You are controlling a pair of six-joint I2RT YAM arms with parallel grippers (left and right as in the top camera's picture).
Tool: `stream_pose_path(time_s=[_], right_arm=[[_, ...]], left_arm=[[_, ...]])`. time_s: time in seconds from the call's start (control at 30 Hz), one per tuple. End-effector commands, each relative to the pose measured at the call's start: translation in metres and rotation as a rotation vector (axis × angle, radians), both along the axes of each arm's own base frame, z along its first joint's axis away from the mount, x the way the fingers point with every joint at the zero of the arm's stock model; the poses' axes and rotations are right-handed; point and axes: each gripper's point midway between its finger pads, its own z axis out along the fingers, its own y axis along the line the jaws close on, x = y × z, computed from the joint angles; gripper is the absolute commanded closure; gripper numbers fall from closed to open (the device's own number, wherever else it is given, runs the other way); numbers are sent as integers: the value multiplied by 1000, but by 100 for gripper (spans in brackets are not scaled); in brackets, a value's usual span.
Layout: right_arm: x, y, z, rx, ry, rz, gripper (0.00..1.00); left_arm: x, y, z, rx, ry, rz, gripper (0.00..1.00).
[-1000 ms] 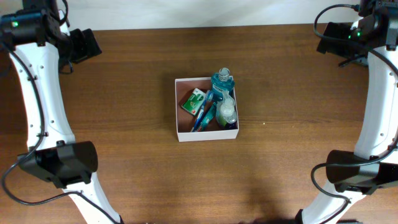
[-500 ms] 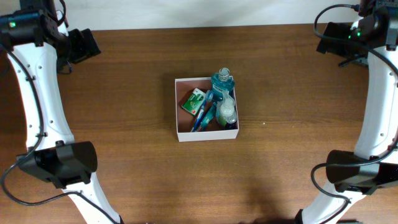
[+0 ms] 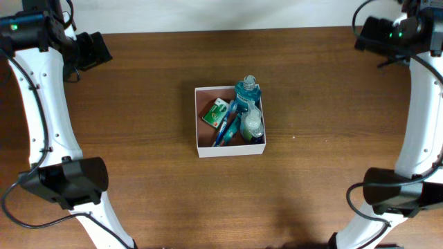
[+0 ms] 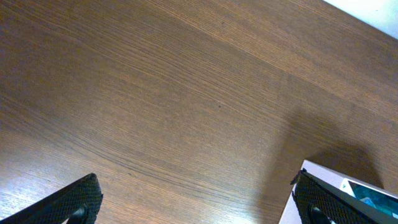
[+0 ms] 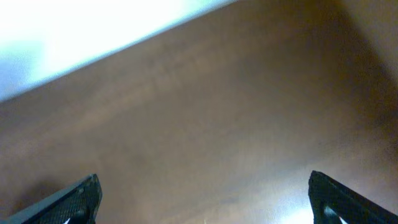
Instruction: Pack container
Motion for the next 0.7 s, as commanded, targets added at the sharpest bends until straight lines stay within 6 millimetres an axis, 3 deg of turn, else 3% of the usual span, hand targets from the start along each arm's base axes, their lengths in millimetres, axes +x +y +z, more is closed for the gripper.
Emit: stream_pose_path(time_s=[0.0, 0.03, 0.07, 0.13, 0.17, 0.23, 0.27, 0.4, 0.47, 0.5, 0.67], right_arm=[[-28, 34, 130, -246, -345, 221, 1], [-38, 42, 155, -303, -415, 265, 1], [-62, 56, 199, -381, -541, 315, 1], [-90, 64, 229, -398, -635, 323, 1], [-116, 70, 248, -401, -701, 329, 1], [-147, 74, 262, -400, -755, 344, 1], [-172, 73, 263, -404, -772, 339, 2], [-224, 67, 231, -407, -755, 323, 1], [-242, 68, 204, -400, -754, 337, 1], [-253, 70, 180, -395, -758, 349, 1], [-269, 77, 96, -398, -845, 370, 1]], left_arm=[[-2, -1, 13, -9, -33, 10, 1], [-2, -1, 13, -9, -33, 10, 1], [-2, -1, 13, -9, -33, 10, 0], [-2, -1, 13, -9, -33, 10, 1], [-2, -1, 13, -9, -33, 10, 0], [-2, -1, 13, -9, -33, 10, 1], [-2, -1, 13, -9, -33, 10, 1], [-2, -1, 13, -9, -33, 10, 1], [-2, -1, 13, -9, -33, 10, 1], [-2, -1, 13, -9, -33, 10, 1], [-2, -1, 13, -9, -33, 10, 1]])
